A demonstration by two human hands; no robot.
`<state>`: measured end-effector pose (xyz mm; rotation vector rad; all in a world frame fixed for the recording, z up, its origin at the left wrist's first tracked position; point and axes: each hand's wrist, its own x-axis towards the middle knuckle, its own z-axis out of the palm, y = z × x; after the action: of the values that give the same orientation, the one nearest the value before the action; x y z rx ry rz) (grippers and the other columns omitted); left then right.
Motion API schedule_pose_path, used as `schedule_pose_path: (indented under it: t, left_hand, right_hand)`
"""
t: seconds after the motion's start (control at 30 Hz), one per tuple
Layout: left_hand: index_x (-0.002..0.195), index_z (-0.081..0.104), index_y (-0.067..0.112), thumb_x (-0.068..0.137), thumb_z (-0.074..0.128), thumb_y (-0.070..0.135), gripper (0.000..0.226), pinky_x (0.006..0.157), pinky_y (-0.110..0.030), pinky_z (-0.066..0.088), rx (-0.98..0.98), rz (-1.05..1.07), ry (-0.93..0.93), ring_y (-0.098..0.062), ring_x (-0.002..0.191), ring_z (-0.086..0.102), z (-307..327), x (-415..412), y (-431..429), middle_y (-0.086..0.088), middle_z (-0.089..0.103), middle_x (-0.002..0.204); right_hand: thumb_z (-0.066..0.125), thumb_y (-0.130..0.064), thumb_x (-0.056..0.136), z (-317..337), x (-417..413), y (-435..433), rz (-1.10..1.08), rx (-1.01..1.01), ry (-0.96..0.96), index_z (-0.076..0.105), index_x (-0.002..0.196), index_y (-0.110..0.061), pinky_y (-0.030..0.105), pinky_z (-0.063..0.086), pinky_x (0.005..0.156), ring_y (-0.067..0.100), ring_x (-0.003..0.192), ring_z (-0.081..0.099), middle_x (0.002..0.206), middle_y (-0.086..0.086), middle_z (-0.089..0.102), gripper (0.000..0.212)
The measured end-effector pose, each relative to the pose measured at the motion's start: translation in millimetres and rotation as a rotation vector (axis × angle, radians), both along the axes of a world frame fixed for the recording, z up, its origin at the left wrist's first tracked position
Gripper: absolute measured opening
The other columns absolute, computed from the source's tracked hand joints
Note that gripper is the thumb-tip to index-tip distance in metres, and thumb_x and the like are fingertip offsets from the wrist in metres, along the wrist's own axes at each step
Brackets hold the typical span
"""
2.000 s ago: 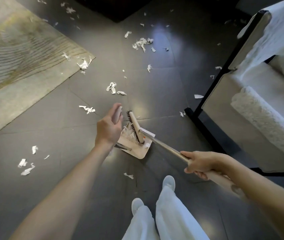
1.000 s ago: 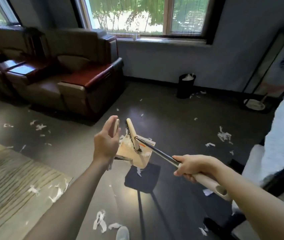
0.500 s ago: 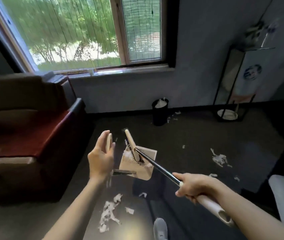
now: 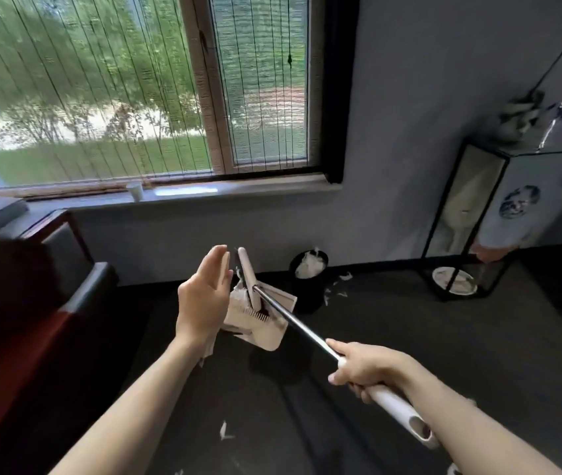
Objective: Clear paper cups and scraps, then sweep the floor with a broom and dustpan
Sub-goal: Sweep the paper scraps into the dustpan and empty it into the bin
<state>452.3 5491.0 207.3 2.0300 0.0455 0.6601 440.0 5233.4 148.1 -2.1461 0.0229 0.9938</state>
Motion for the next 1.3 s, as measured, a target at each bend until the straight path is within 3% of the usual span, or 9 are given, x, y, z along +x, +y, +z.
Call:
schedule_pose_path:
  t: [0.13,0.23,0.3,0.53,0.63,0.83,1.1,1.2,1.3]
  left_hand:
    - [0.135,0.055,0.020,0.093,0.061,0.010,0.043,0.100,-0.030,0.048,0.054,-0.140,0.010,-0.011,0.111,0.063,-3.0,115.3,20.6,0.009,0.061,0.124]
    - [0.135,0.055,0.021,0.091,0.063,0.009,0.046,0.100,-0.021,0.044,0.138,-0.211,-0.005,-0.010,0.112,0.062,-8.2,200.4,33.0,0.012,0.060,0.124]
    - [0.135,0.055,0.022,0.090,0.065,0.009,0.048,0.095,-0.016,0.043,0.227,-0.253,-0.030,-0.014,0.108,0.065,-10.0,252.6,34.5,0.001,0.066,0.121]
    - [0.128,0.036,0.049,0.095,0.055,0.020,0.048,0.071,-0.040,0.053,0.500,-0.488,0.048,-0.034,0.079,0.064,-41.0,364.7,-11.3,-0.010,0.062,0.089]
    - [0.137,0.046,0.039,0.094,0.058,0.029,0.046,0.077,-0.040,0.052,0.403,-0.518,0.089,-0.033,0.087,0.064,-56.2,389.8,-35.0,-0.011,0.063,0.099]
    - [0.144,0.037,0.043,0.098,0.042,0.049,0.046,0.076,-0.039,0.051,0.641,-0.696,0.180,-0.031,0.087,0.063,-67.8,377.6,-64.4,-0.004,0.057,0.100]
    - [0.143,-0.021,0.050,0.095,0.046,0.052,0.083,0.083,-0.040,0.051,0.636,-0.824,0.432,-0.025,0.093,0.066,-69.7,357.9,-74.6,-0.001,0.069,0.109]
    - [0.148,-0.017,0.045,0.089,0.054,0.057,0.093,0.073,-0.028,0.046,0.603,-0.835,0.573,-0.004,0.070,0.058,-81.7,352.1,-77.7,0.015,0.060,0.083]
    - [0.152,-0.001,0.040,0.084,0.055,0.064,0.091,0.063,-0.017,0.044,0.656,-0.862,0.681,-0.005,0.072,0.053,-90.1,351.1,-80.9,0.008,0.054,0.098]
  right_hand:
    - [0.056,-0.013,0.095,-11.5,93.6,25.5,-0.069,0.031,-0.023,0.010,0.152,-0.038,0.020,0.043,0.040,0.005,0.035,0.047,0.059,0.004,0.048,0.077]
    - [0.055,-0.012,0.094,-21.5,159.6,45.3,-0.161,0.080,-0.009,0.008,0.152,-0.038,0.021,0.043,0.041,0.007,0.036,0.047,0.055,0.004,0.048,0.079]
    - [0.055,-0.012,0.094,-25.0,198.1,54.6,-0.204,0.097,-0.003,0.006,0.152,-0.039,0.021,0.042,0.040,0.008,0.035,0.047,0.052,0.003,0.047,0.080]
    - [0.058,-0.019,0.089,-44.0,291.0,51.9,-0.279,0.102,-0.019,0.003,0.154,-0.031,0.020,0.045,0.046,0.007,0.040,0.054,0.045,-0.006,0.056,0.086]
    - [0.058,-0.017,0.091,-54.1,312.0,40.2,-0.376,0.184,0.023,0.006,0.154,-0.030,0.021,0.042,0.043,0.008,0.041,0.050,0.049,-0.002,0.052,0.082]
    - [0.057,-0.012,0.094,-50.7,316.6,10.9,-0.487,0.240,0.028,0.011,0.153,-0.034,0.021,0.038,0.037,0.009,0.037,0.043,0.050,0.002,0.045,0.078]
    - [0.056,-0.011,0.096,-28.0,285.2,-57.9,-0.572,0.318,0.102,0.012,0.151,-0.039,0.019,0.035,0.033,0.009,0.039,0.038,0.051,0.000,0.038,0.076]
    - [0.055,-0.008,0.096,-17.5,264.6,-76.7,-0.609,0.315,0.091,0.011,0.151,-0.038,0.017,0.035,0.032,0.007,0.036,0.038,0.047,-0.002,0.040,0.076]
    - [0.053,-0.005,0.096,-14.3,247.8,-87.5,-0.690,0.354,0.099,0.013,0.151,-0.039,0.016,0.032,0.031,0.005,0.036,0.034,0.047,-0.002,0.036,0.076]
